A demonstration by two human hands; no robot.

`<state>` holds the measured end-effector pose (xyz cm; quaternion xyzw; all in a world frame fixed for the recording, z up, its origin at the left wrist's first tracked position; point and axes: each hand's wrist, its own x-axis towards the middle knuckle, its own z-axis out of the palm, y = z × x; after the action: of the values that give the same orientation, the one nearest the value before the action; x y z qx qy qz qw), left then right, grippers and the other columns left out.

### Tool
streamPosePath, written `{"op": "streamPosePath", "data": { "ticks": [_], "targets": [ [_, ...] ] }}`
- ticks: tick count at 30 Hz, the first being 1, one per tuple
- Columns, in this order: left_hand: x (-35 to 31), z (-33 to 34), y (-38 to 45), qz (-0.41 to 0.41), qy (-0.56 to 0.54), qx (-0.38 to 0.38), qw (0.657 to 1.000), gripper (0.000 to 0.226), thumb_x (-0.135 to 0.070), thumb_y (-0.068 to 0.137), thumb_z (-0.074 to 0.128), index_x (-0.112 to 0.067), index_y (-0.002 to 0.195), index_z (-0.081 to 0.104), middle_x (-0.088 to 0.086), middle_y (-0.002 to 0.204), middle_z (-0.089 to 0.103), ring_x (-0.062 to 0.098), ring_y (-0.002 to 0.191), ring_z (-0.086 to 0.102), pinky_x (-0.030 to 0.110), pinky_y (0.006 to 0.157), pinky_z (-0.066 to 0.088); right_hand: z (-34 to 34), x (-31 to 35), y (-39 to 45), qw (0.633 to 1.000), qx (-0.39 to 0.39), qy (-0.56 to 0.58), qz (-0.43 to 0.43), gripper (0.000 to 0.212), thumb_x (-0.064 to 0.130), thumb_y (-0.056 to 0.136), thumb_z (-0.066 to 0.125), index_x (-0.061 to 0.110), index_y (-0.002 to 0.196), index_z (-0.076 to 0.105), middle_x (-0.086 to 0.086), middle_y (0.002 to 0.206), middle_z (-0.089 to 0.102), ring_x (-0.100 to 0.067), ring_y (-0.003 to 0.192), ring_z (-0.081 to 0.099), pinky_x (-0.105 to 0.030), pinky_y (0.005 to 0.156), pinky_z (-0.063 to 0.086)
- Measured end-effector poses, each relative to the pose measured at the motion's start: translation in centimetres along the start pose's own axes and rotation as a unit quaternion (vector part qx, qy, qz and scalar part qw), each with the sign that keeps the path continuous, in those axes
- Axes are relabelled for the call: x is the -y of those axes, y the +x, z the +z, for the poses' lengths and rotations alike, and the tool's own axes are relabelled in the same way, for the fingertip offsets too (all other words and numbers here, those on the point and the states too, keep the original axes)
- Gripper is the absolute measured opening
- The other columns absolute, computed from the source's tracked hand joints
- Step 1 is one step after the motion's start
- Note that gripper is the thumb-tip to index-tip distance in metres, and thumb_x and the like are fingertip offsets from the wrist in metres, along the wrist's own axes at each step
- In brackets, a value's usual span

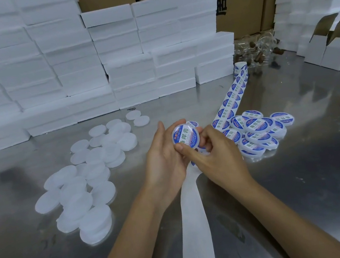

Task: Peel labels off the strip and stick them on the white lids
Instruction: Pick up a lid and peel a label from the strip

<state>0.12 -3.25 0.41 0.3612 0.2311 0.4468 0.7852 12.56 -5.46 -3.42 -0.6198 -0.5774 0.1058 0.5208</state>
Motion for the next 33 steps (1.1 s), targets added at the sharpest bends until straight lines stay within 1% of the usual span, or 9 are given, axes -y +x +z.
{"op": "streamPosePath", "data": {
  "ticks": [4, 8, 11, 14, 16, 19, 23, 25, 33],
  "targets": [
    [0.1, -0.1, 0.0, -0.003, -0.016, 0.026, 1.000, 0.058, -0.050, 0.105, 0.029, -0.009, 0.142, 0.046, 0.023, 0.138, 0.058, 0.035, 0.135, 0.051, 0.046, 0.114, 0.038, 0.0, 0.1, -0.1, 0.999, 0.001, -0.041, -0.030, 0.055, 0.072, 0.084, 0.048, 0.021, 0.065, 0.045, 0.005, 0.057, 0.049, -0.011, 0.057, 0.050, -0.021, 0.051, 0.037],
    [0.2, -0.2, 0.2, 0.006, 0.001, 0.043, 0.999, 0.036, -0.026, 0.102, 0.041, -0.012, 0.134, 0.049, 0.023, 0.138, 0.059, 0.036, 0.132, 0.054, 0.044, 0.109, 0.042, 0.0, 0.0, 0.1, 0.999, -0.015, -0.028, -0.024, 0.047, 0.050, 0.100, 0.043, 0.018, 0.066, 0.049, 0.005, 0.053, 0.053, -0.013, 0.054, 0.050, -0.032, 0.052, 0.039],
    [0.4, -0.6, 0.2, 0.052, 0.156, 0.015, 0.986, 0.031, -0.003, 0.100, 0.049, -0.013, 0.129, 0.054, 0.020, 0.128, 0.065, 0.030, 0.104, 0.065, 0.038, 0.084, 0.052, -0.1, -0.5, 0.3, 0.999, -0.040, -0.024, -0.012, 0.046, 0.037, 0.104, 0.041, 0.028, 0.059, 0.038, 0.014, 0.049, 0.051, -0.010, 0.049, 0.044, -0.025, 0.053, 0.028],
    [0.3, -1.1, -0.1, 0.120, 0.324, -0.029, 0.938, 0.039, 0.005, 0.093, 0.062, -0.014, 0.127, 0.061, 0.008, 0.098, 0.073, 0.016, 0.076, 0.068, 0.024, 0.069, 0.056, -0.3, -0.9, 0.4, 0.998, -0.050, -0.043, -0.006, 0.045, 0.036, 0.103, 0.041, 0.026, 0.060, 0.038, 0.005, 0.048, 0.046, -0.014, 0.051, 0.045, -0.027, 0.052, 0.028],
    [-0.1, -1.2, -0.1, 0.121, 0.334, -0.031, 0.934, 0.042, 0.006, 0.091, 0.065, -0.011, 0.129, 0.062, 0.016, 0.090, 0.074, 0.017, 0.065, 0.068, 0.023, 0.067, 0.057, -0.3, -0.9, 0.3, 0.997, -0.057, -0.042, -0.011, 0.045, 0.035, 0.103, 0.042, 0.029, 0.059, 0.034, 0.006, 0.047, 0.041, -0.013, 0.049, 0.043, -0.025, 0.050, 0.027],
    [-0.5, -1.2, -0.3, 0.116, 0.320, -0.020, 0.940, 0.043, 0.005, 0.092, 0.064, -0.014, 0.130, 0.061, 0.021, 0.091, 0.075, 0.023, 0.070, 0.073, 0.026, 0.073, 0.061, -0.2, -0.8, 0.1, 0.998, -0.046, -0.036, -0.015, 0.042, 0.040, 0.103, 0.040, 0.027, 0.063, 0.038, 0.007, 0.051, 0.044, -0.012, 0.050, 0.044, -0.029, 0.051, 0.031],
    [-0.4, -1.2, -0.6, 0.122, 0.299, -0.031, 0.946, 0.033, -0.002, 0.093, 0.066, -0.013, 0.124, 0.066, 0.019, 0.086, 0.077, 0.028, 0.073, 0.076, 0.024, 0.068, 0.060, -0.5, -0.5, -0.1, 0.996, -0.026, -0.083, -0.014, 0.058, 0.076, 0.086, 0.032, 0.023, 0.065, 0.038, 0.007, 0.054, 0.048, -0.010, 0.056, 0.050, -0.028, 0.051, 0.033],
    [-0.4, -1.2, -0.7, 0.125, 0.295, -0.048, 0.946, 0.028, -0.006, 0.093, 0.068, -0.015, 0.119, 0.069, 0.018, 0.083, 0.077, 0.030, 0.072, 0.076, 0.023, 0.065, 0.059, -0.6, -0.4, -0.1, 0.995, -0.023, -0.095, -0.018, 0.065, 0.083, 0.081, 0.030, 0.021, 0.065, 0.039, 0.008, 0.053, 0.049, -0.010, 0.059, 0.052, -0.027, 0.050, 0.033],
    [-0.2, -1.2, -0.4, 0.118, 0.275, -0.103, 0.949, 0.014, -0.015, 0.089, 0.075, -0.008, 0.099, 0.068, 0.019, 0.076, 0.076, 0.035, 0.066, 0.075, 0.028, 0.056, 0.060, -0.3, -0.2, -0.1, 0.998, -0.010, -0.038, -0.054, 0.032, 0.039, 0.103, 0.041, 0.027, 0.073, 0.046, 0.009, 0.062, 0.057, -0.011, 0.060, 0.056, -0.033, 0.055, 0.042]
  ]
}}
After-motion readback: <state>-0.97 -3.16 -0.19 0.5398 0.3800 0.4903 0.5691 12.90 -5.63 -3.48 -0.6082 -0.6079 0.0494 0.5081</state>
